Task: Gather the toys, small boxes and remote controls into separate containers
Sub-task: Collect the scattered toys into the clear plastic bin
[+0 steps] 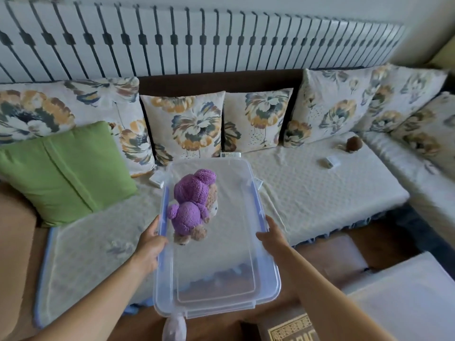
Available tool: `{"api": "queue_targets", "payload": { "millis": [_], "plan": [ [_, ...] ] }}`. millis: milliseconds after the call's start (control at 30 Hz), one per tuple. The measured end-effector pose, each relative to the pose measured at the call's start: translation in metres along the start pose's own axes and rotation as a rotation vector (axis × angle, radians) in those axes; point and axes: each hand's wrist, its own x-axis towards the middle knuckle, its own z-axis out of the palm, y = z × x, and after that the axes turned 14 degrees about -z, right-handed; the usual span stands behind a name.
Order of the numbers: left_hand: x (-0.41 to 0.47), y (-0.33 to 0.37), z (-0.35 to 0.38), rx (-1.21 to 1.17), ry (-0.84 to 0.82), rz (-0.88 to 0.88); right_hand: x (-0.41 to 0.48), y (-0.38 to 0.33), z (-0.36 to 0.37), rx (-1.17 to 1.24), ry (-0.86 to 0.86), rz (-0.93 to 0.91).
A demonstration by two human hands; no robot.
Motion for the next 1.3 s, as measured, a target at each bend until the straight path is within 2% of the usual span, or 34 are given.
{"api": "queue_targets", "payload": {
  "millis": [433, 633, 1000, 1300],
  "plan": [
    [0.062, 0.085, 0.125, 0.144, -0.166, 0.014, 0.080, 0.022, -0.080, 0.142, 0.158, 0.211],
    [0.088, 0.122, 0.181, 0.238, -0.227, 0.021, 0.114, 0.031, -0.117, 0.206, 0.220, 0.228],
    [0.085, 0.138, 0.300, 0.266, -0.273, 0.072, 0.150, 0.079, -0.200, 0.213, 0.307, 0.227],
    [0.078, 0.142, 0.481, 0.166, -0.302, 0.024, 0.230, 0.146, -0.356, 0.159, 0.300, 0.171]
  ]
}}
